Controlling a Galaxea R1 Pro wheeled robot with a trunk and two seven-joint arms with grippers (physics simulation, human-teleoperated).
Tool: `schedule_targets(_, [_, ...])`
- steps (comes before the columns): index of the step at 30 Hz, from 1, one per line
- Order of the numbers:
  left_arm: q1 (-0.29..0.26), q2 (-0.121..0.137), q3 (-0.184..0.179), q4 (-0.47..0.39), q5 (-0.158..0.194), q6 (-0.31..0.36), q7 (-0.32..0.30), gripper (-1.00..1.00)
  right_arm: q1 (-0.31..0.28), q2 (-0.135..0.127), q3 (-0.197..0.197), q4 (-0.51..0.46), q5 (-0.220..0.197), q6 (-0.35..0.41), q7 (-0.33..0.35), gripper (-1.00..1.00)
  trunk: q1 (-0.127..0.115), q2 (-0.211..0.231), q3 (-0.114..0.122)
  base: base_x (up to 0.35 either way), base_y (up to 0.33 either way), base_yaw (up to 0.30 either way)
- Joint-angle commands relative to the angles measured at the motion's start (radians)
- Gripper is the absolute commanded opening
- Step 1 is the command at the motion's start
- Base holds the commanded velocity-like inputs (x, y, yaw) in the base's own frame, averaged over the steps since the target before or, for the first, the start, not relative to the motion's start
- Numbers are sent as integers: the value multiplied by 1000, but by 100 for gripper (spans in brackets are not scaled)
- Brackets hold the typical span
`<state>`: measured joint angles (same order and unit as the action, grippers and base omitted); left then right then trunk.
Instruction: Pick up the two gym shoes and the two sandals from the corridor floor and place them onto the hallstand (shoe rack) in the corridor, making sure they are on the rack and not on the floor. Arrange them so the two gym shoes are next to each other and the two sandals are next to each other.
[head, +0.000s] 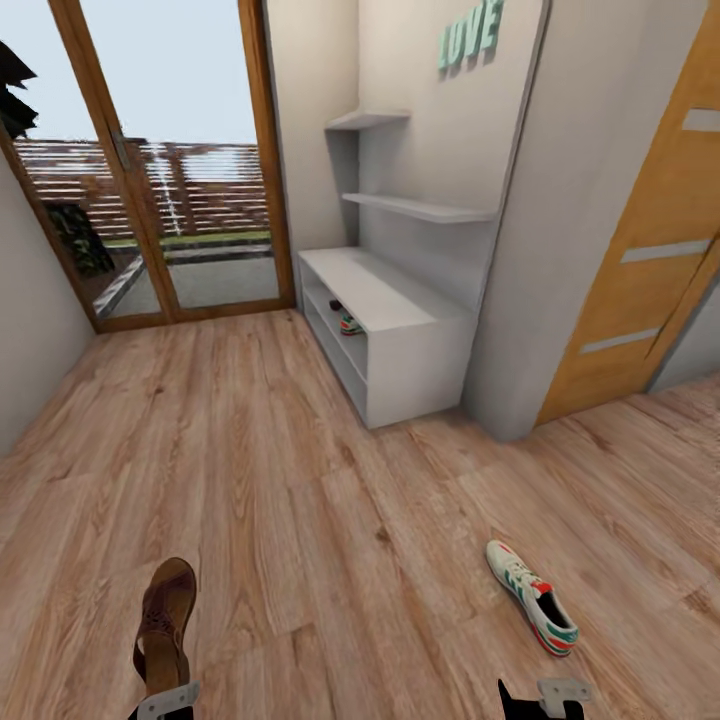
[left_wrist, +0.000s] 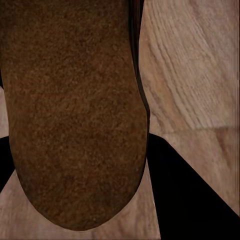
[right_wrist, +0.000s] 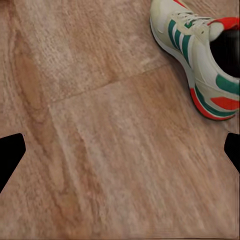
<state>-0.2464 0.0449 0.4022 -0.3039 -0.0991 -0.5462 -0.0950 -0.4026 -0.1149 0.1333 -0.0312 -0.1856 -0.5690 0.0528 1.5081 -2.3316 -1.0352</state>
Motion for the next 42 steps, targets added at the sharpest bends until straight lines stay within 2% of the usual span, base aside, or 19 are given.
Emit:
schedule_targets(1, [-1,0,9,0,-13,-3,-3,-100,-1,0,6,1,-11,-3,6,100,0,0,0,12,-6,-226])
schedule_targets(19, [-1,0,9,0,-11,-3,-2,-100,-1,0,6,1,-11,-3,6,100,0,0,14,2,-1,-226])
schedule_targets(26, [-1,0,9,0,-10,-3,-2,-100,-1,0,6,1,-11,-3,6,100,0,0,19,169,-112,-223])
schedule_targets(42, [-1,0,9,-1,-10,-3,-2,-100,-1,1,7,-1,-12,-3,6,100,0,0,20,205,-143,-25])
